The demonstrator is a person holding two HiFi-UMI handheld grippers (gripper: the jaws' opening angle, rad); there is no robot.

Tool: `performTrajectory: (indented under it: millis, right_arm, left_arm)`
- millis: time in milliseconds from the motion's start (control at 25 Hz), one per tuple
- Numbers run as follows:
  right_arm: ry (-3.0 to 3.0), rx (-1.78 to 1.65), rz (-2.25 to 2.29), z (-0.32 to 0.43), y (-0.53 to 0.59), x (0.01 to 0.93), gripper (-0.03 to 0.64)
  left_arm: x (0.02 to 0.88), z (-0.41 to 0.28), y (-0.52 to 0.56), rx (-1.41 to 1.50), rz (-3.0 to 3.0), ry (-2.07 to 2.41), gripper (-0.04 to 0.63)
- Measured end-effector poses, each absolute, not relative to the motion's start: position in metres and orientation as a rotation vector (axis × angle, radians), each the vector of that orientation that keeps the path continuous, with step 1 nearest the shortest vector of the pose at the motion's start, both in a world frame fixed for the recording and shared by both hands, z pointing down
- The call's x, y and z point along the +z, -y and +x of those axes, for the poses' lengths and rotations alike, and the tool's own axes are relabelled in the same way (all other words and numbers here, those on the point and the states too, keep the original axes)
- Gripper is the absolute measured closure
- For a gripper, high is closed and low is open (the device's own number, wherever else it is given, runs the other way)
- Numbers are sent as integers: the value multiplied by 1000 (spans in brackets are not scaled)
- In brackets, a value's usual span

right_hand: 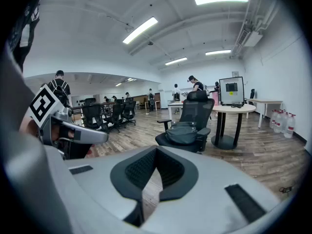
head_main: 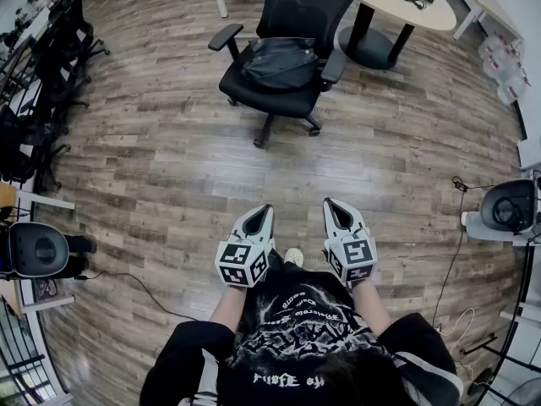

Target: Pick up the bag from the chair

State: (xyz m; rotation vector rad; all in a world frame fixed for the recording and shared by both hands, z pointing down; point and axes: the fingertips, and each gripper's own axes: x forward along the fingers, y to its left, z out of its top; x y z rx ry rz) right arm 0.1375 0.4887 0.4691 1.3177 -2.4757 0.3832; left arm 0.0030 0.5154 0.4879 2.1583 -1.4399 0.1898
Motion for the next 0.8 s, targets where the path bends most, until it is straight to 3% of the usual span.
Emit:
performTrajectory:
  millis: [800]
  right_arm:
    - [2461,461,1348,131,-510,474,611]
  left_arm:
    - [489,-11,-535,184,2157,1417,588]
